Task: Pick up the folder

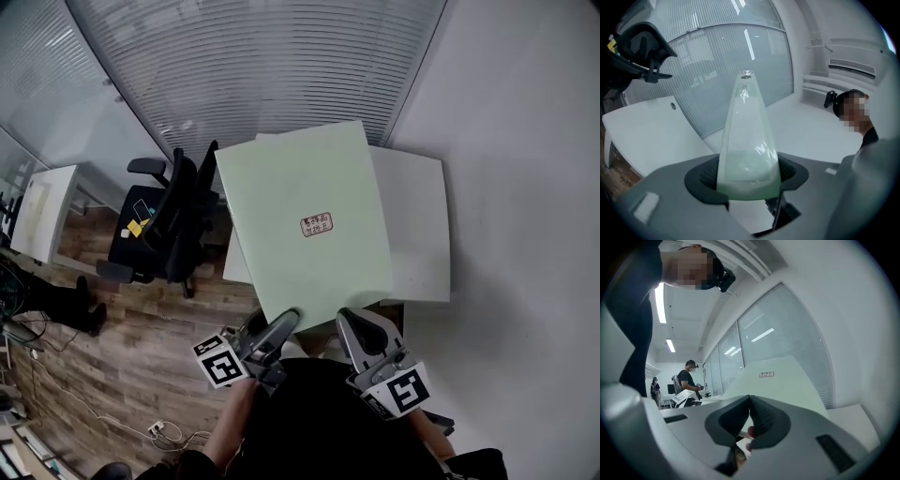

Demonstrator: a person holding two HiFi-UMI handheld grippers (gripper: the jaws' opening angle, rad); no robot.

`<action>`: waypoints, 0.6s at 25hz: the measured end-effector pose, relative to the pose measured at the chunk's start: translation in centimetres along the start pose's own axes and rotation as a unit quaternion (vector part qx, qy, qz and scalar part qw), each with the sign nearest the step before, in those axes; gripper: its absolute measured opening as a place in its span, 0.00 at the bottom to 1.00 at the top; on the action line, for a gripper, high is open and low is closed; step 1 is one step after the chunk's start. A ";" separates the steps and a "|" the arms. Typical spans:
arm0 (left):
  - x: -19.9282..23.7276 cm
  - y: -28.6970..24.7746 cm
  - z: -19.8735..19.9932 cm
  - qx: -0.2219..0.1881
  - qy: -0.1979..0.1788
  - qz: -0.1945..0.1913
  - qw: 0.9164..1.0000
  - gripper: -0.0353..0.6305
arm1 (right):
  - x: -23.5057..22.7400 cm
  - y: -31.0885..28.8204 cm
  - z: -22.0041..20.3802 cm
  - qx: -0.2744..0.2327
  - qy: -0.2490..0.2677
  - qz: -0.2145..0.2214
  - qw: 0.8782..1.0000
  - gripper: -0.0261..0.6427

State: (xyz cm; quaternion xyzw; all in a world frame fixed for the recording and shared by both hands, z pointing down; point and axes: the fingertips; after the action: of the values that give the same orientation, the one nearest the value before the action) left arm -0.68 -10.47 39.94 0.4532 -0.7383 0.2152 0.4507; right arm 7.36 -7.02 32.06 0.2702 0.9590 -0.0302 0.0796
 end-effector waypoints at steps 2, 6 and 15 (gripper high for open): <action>-1.4 -0.9 -0.7 0.004 -0.018 -0.003 1.000 0.47 | -0.1 1.4 0.8 -0.010 0.026 0.009 1.000 0.04; -3.6 -2.4 -2.4 -0.004 -0.025 -0.012 1.000 0.47 | -0.8 3.8 1.4 -0.014 0.033 0.017 0.999 0.04; -7.8 -2.7 -5.8 -0.046 -0.030 -0.016 0.998 0.47 | -1.8 8.5 1.2 -0.018 0.025 0.044 0.999 0.04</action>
State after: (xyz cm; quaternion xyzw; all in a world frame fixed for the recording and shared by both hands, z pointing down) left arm 5.81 -3.86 35.93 0.4503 -0.7534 0.1599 0.4517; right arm 13.51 -0.86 31.08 0.3113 0.9483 -0.0024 0.0622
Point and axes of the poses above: the fingertips, and each gripper's own axes: y backward along the fingers, x to its left, z out of its top
